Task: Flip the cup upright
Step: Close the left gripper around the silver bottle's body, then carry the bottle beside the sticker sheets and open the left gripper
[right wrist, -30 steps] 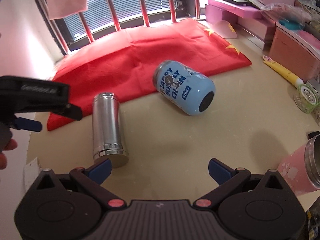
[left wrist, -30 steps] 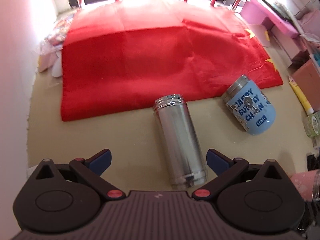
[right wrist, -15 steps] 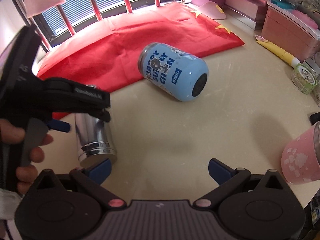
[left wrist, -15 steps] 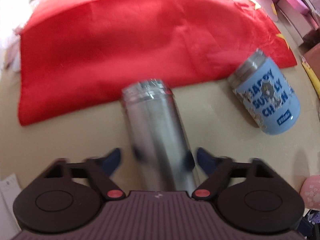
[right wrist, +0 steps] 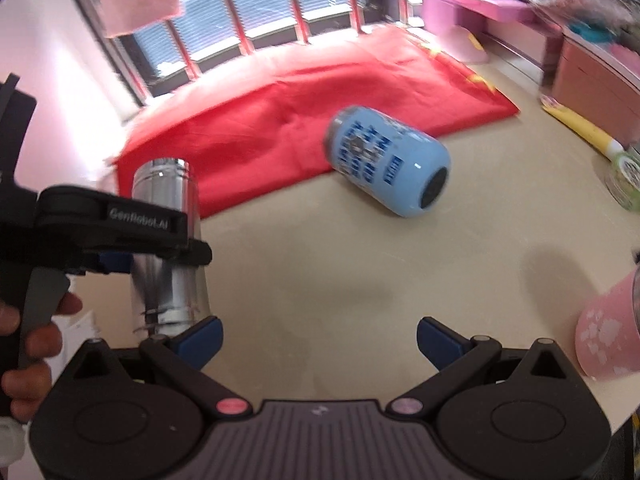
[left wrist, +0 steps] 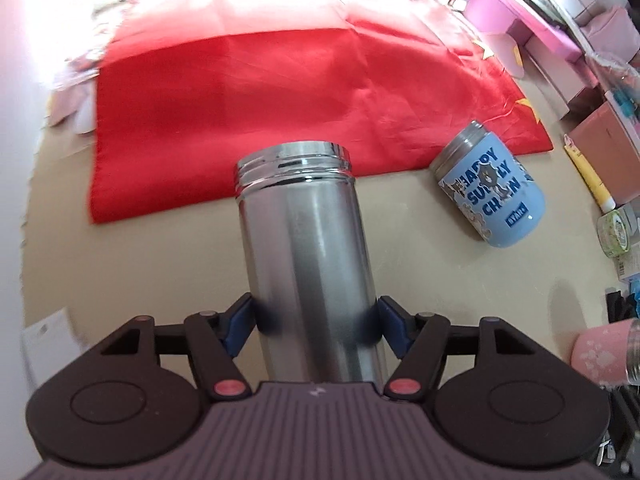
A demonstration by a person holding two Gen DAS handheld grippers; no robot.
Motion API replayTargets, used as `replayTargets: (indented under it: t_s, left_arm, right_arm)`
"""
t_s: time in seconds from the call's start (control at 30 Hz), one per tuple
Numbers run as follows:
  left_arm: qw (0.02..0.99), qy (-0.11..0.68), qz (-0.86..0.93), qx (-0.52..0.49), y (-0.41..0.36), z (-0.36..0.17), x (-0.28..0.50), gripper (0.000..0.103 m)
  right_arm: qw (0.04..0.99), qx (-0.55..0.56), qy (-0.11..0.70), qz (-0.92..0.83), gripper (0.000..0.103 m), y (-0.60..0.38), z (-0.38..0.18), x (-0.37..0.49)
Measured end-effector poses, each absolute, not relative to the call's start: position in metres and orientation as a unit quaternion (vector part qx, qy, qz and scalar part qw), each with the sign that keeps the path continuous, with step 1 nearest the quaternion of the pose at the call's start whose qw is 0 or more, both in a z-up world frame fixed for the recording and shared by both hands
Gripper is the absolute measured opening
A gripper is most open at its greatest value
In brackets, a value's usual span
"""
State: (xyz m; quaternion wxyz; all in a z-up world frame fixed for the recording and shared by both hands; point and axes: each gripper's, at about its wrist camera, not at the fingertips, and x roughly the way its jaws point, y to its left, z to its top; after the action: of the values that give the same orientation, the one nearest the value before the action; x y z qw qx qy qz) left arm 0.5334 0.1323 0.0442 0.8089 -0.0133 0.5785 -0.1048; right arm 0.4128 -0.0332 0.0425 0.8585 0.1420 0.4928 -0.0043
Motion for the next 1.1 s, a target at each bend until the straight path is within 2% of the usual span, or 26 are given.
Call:
replayTargets:
  t_s: [0.2, 0.33, 0.6, 0.8, 0.97, 1.1]
  left_arm:
    - [0.821, 0.566, -0.078, 0.01, 0.151, 0.072, 0.477, 0.067]
    - [0.816, 0.573, -0.063, 0.036, 0.168, 0.069, 0.433, 0.067]
    - [0.81, 0.572, -0.074, 0.104, 0.176, 0.025, 0.364, 0.067]
    - [0.813, 0.55, -0.098, 0.164, 0.167, -0.004, 0.336, 0.067]
    - [0.809, 0.552, -0.089, 0.181, 0.162, -0.027, 0.324, 0.067]
    - [0.825, 0.53, -0.078, 0.179, 0.16, -0.025, 0.317, 0.068]
  right_arm:
    - [0.871, 0.127, 0.472, 0.048, 0.103, -0.033, 0.055, 0.396]
    - [0.881, 0.113, 0.451, 0.084, 0.103, -0.036, 0.059, 0.384]
    - [0.901, 0.046, 0.379, 0.205, 0.103, -0.022, 0.065, 0.359]
    - [0.925, 0.016, 0.307, 0.225, 0.103, -0.028, 0.059, 0.317]
    - [0.935, 0.016, 0.283, 0.214, 0.103, -0.04, 0.054, 0.287]
    - [0.936, 0.019, 0.281, 0.209, 0.103, -0.045, 0.053, 0.27]
